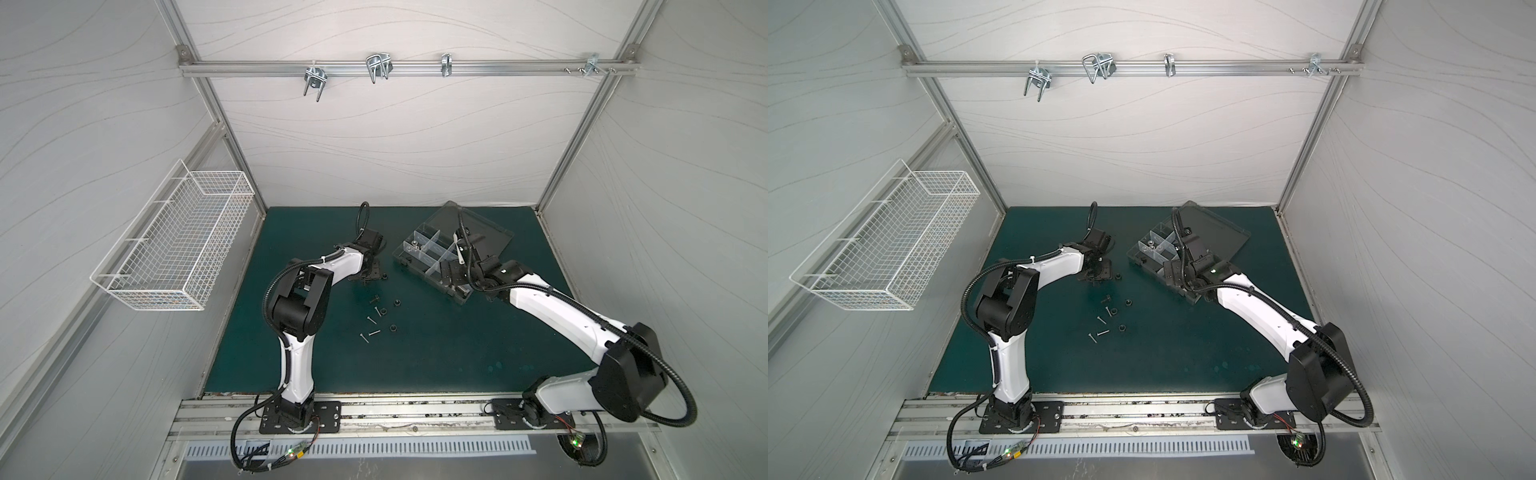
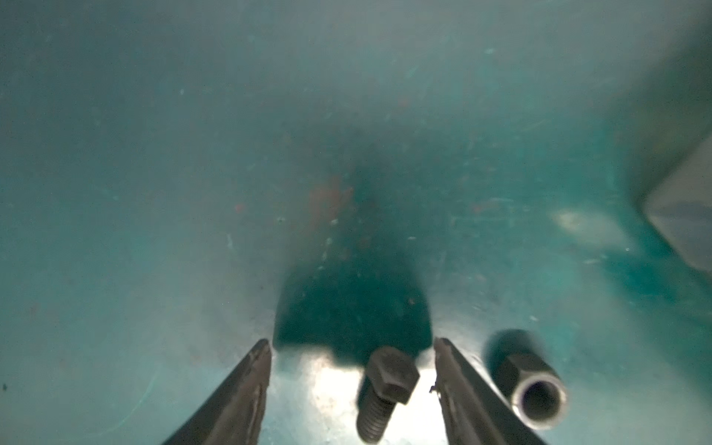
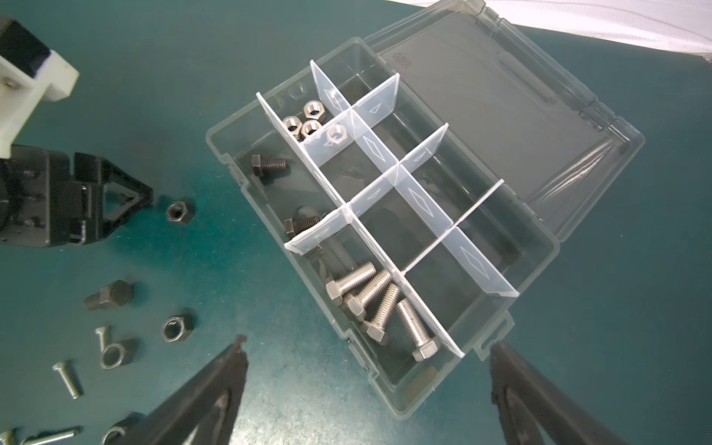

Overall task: Sort the screws and nuts into containers
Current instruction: 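Withdraw the right arm while the left gripper closes on a black bolt, then lift the black bolt with the left gripper and carry it over the box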

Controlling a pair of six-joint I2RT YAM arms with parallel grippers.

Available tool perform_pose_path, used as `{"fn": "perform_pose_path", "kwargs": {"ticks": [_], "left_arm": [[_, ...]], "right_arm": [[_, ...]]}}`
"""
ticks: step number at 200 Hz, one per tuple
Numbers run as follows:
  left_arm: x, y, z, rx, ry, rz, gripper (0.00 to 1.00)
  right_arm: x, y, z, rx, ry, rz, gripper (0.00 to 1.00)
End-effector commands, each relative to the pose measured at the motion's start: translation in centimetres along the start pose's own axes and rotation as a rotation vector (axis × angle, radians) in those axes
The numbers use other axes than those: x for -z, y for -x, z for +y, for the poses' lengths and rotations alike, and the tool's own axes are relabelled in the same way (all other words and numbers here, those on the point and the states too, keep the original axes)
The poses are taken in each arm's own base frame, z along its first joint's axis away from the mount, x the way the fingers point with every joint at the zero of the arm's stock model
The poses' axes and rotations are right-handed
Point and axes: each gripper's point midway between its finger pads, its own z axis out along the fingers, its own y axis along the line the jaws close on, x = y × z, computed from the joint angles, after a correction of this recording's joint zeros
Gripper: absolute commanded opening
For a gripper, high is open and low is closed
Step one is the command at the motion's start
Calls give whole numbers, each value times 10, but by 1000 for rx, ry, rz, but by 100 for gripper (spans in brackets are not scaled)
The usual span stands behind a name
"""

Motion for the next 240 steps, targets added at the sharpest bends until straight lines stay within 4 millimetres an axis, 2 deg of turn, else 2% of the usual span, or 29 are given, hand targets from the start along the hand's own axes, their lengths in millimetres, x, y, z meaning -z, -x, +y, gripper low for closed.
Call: {"fn": "perform_pose_path", "kwargs": {"ticks": [1,46,73,127,181,214,240], "left_arm": [[0,7,4,6,39,0,65],[0,-1,3,-4,41,17,61],[-1,-7,-3,-15,27,28,47],[-6,-9,-3,-4,32,43,39],[-2,-11,-2,5,35,51,9],[3,-6,-4,-2,28,38,6],[18,3,-16,-23,4,-1,6]], "right_arm": [[9,9,-7,-24,-23,-39,99],[10,11,-7,-26,-26,-46,99],[11,15,-7,-30,-28,-58,99],[13,16,-11,-29,-44,-61,99],[13,15,-12,-31,-53,-62,99],[13,16,-13,-32,-56,-64,99],[15,17,-14,-38,-60,-73,99]]}}
